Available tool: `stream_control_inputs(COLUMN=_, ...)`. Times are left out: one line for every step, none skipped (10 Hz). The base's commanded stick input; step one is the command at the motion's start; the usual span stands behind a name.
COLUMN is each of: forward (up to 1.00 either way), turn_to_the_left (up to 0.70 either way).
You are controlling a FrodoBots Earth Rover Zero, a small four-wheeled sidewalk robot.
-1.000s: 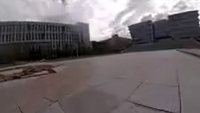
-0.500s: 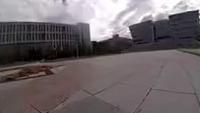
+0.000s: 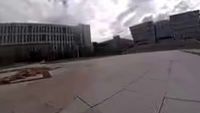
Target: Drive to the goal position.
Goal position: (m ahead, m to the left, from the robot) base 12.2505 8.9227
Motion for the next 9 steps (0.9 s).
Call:
stream_control_inputs(forward=0.7, turn_to_the_left=0.01)
stream_control_inputs(forward=0.7, turn_to_the_left=0.01)
stream_control_inputs(forward=0.7, turn_to_the_left=0.01)
stream_control_inputs(forward=0.7, turn_to_the_left=0.01)
stream_control_inputs(forward=0.7, turn_to_the_left=0.01)
stream_control_inputs(forward=0.7, turn_to_the_left=0.01)
stream_control_inputs(forward=0.7, turn_to_the_left=0.01)
stream_control_inputs(forward=0.7, turn_to_the_left=0.01)
stream_control_inputs(forward=0.7, turn_to_the_left=0.01)
